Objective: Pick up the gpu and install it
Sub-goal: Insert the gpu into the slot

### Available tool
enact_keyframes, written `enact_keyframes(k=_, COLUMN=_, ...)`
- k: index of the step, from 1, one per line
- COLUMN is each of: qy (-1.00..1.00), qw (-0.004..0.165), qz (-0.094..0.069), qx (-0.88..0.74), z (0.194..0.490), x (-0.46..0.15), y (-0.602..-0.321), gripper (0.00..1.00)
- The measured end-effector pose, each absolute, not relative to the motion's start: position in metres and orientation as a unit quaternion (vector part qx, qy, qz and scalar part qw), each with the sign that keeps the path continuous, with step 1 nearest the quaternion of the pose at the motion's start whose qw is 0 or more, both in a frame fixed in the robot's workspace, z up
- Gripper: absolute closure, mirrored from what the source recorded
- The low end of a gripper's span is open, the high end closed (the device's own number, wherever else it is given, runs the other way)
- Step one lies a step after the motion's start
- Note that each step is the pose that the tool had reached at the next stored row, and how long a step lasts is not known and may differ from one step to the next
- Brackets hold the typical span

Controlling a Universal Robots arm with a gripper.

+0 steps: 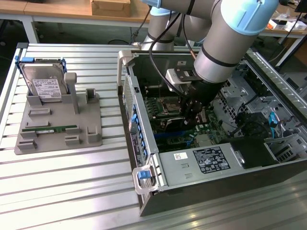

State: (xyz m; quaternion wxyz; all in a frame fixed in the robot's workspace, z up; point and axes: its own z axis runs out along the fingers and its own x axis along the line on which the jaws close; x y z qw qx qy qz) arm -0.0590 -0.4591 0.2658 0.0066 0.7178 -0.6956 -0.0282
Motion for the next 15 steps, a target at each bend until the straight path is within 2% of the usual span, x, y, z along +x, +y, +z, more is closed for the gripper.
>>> enact_keyframes(k=15, qy=-0.696, qw=0.007, qz=-0.028, qx=0.718, z=0.2629, x=-0.0610, y=-0.4591, gripper=0.73)
